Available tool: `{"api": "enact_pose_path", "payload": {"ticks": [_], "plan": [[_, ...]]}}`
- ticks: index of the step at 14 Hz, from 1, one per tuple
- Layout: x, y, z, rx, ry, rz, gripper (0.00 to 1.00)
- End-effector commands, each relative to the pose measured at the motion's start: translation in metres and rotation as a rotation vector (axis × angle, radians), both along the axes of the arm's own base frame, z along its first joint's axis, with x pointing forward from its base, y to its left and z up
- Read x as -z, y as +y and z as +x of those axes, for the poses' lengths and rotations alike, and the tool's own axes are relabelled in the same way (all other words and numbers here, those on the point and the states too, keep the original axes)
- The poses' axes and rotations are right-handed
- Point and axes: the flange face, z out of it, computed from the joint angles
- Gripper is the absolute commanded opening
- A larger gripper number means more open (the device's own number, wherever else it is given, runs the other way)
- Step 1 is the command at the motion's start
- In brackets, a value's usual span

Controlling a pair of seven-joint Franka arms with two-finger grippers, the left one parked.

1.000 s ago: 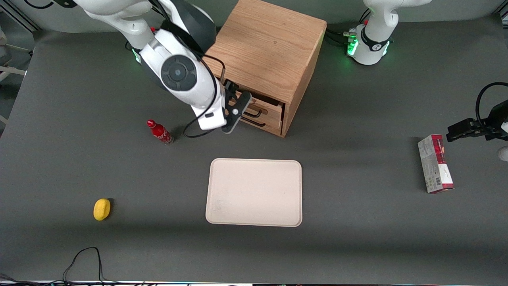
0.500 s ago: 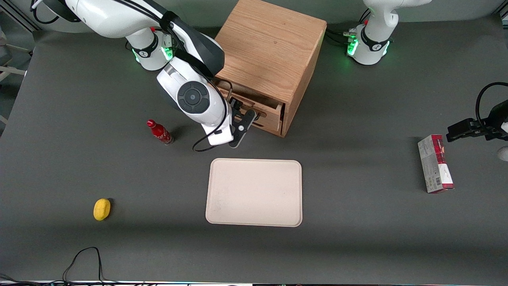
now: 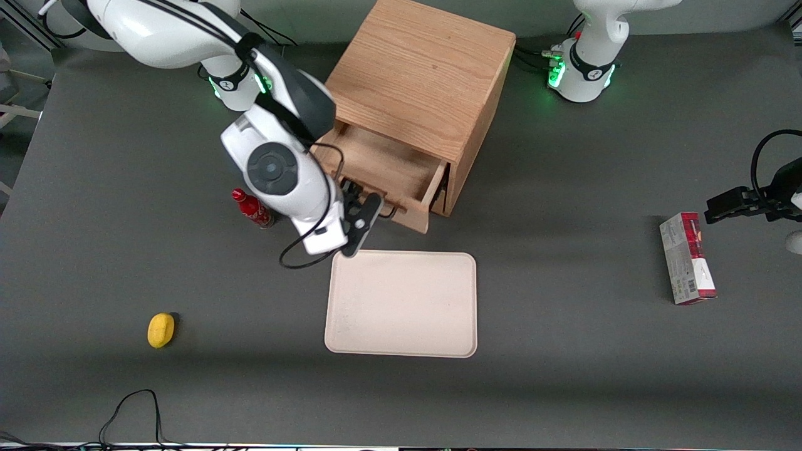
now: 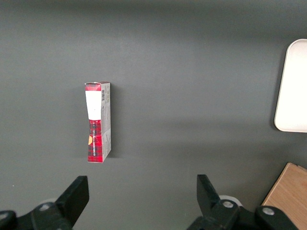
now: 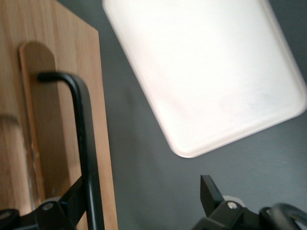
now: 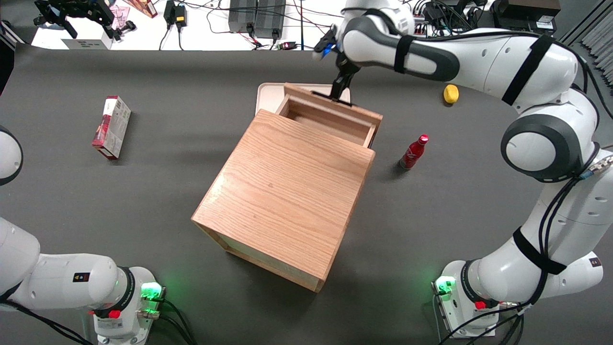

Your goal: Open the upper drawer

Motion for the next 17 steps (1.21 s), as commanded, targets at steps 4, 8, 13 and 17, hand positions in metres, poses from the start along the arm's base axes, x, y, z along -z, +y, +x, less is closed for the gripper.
{"api": "enact_pose_path", "payload": {"ticks": [4, 8, 13, 17], "plan": [[-0.016, -0.049, 0.065, 0.017, -0.092, 0.014, 1.00], [-0.085, -0.082, 0.072, 0.102, -0.156, -0.004, 1.00], [-0.164, -0.195, 0.017, 0.487, -0.078, -0.117, 1.00], [-0.175, -0.289, -0.062, 0.919, -0.023, -0.159, 1.00]]}}
